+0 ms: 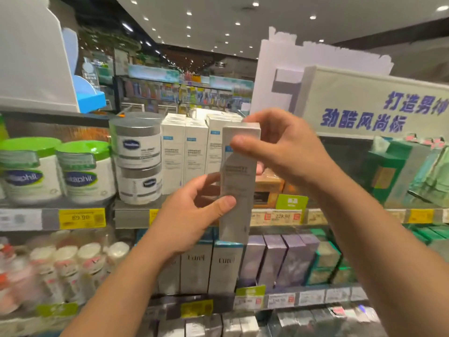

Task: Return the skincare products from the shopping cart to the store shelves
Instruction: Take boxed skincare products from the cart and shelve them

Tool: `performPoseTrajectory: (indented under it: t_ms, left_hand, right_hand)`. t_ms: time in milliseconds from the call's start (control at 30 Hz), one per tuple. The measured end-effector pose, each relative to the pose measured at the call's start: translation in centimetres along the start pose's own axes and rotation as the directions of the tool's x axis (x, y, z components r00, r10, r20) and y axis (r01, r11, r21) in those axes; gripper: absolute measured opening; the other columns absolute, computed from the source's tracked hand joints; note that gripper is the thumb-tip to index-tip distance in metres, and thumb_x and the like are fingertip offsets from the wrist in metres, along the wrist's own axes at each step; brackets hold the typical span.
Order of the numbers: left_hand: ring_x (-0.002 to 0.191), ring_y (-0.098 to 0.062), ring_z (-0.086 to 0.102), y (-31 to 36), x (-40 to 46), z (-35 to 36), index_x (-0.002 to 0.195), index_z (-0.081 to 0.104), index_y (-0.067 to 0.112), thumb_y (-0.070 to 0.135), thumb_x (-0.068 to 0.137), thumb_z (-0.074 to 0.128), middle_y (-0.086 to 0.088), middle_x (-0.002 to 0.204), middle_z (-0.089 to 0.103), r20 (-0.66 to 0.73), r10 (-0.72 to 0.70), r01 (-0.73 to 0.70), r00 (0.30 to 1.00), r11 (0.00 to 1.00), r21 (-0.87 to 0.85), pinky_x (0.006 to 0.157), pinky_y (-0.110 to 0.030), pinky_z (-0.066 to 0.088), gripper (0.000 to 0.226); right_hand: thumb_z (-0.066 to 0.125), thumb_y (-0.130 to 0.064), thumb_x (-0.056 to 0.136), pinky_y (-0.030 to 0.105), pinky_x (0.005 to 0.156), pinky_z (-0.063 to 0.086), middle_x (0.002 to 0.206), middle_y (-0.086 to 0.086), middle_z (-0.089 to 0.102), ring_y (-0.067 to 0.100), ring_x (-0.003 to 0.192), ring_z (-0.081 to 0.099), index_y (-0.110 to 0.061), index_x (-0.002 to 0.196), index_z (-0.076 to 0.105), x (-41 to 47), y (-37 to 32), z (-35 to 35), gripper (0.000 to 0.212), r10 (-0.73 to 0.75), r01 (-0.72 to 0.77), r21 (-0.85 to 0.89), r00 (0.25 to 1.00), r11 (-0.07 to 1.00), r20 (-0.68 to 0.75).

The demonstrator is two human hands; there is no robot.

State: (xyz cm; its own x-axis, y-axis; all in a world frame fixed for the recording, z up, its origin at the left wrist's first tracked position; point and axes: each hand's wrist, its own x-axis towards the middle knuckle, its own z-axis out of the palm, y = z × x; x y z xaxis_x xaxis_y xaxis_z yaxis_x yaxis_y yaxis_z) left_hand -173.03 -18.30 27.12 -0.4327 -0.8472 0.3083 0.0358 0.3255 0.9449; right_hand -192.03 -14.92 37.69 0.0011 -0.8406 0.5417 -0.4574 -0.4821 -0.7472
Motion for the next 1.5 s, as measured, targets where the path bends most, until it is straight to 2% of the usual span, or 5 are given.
performPoseTrajectory:
  t_ms: [200,367,500,767,1500]
  left_hand:
    - [0.106,-0.006,0.071,0.7,1.2,-1.3,0.136,0.059,0.036,0.045,0.079,0.081,0.016,0.115,0.075,-0.061,-0.016,0.026,0.998,0.988,0.155,0.091,-0.037,0.06,0.062]
    - [0.099,0.003,0.07,1.6,2.9,-1.9,0.135,0.059,0.04,0.031,0.089,0.077,0.024,0.11,0.073,-0.182,0.016,0.028,0.983,0.971,0.237,0.09,-0.035,0.06,0.05]
    - [0.096,0.008,0.067,1.7,4.0,-1.8,0.134,0.054,0.049,0.031,0.091,0.076,0.028,0.107,0.071,-0.245,0.043,0.03,0.969,0.958,0.284,0.086,-0.03,0.061,0.052]
    - [0.104,0.004,0.062,0.5,5.9,-1.4,0.147,0.05,0.035,0.026,0.093,0.074,0.024,0.112,0.067,-0.296,0.026,0.089,0.955,0.924,0.371,0.095,-0.034,0.058,0.06]
    - [0.124,-0.011,0.059,-2.8,6.2,-0.1,0.154,0.044,0.03,0.043,0.097,0.066,0.008,0.139,0.064,-0.315,0.019,0.193,0.949,0.756,0.626,0.109,-0.035,0.048,0.063]
  right_hand:
    - [0.081,-0.036,0.087,0.042,0.053,0.059,0.094,0.02,0.075,0.04,0.083,0.072,-0.004,0.109,0.064,5.8,-1.4,-0.3,0.043,-0.104,0.11,-0.071,0.99,0.991,0.09]
    - [0.076,-0.071,0.071,0.056,0.081,0.059,0.093,0.002,0.077,0.025,0.09,0.073,-0.021,0.103,0.069,9.0,-1.9,-1.0,0.059,-0.189,0.222,-0.271,0.971,0.937,0.144]
    - [0.078,-0.056,0.084,0.05,0.086,0.059,0.094,-0.004,0.076,0.013,0.09,0.072,-0.018,0.106,0.069,10.5,-1.7,-1.6,0.045,-0.159,0.22,-0.334,0.967,0.917,0.2]
    - [0.064,-0.069,0.079,0.026,0.072,0.049,0.1,-0.008,0.069,0.01,0.091,0.063,-0.022,0.112,0.069,12.0,-0.3,-1.7,0.058,-0.149,0.292,-0.54,0.945,0.789,0.293]
    - [0.048,-0.089,0.07,0.047,0.095,0.047,0.11,-0.005,0.058,0.019,0.109,0.05,-0.032,0.112,0.067,12.9,3.4,-1.3,0.073,-0.053,0.342,-0.683,0.912,0.645,0.406]
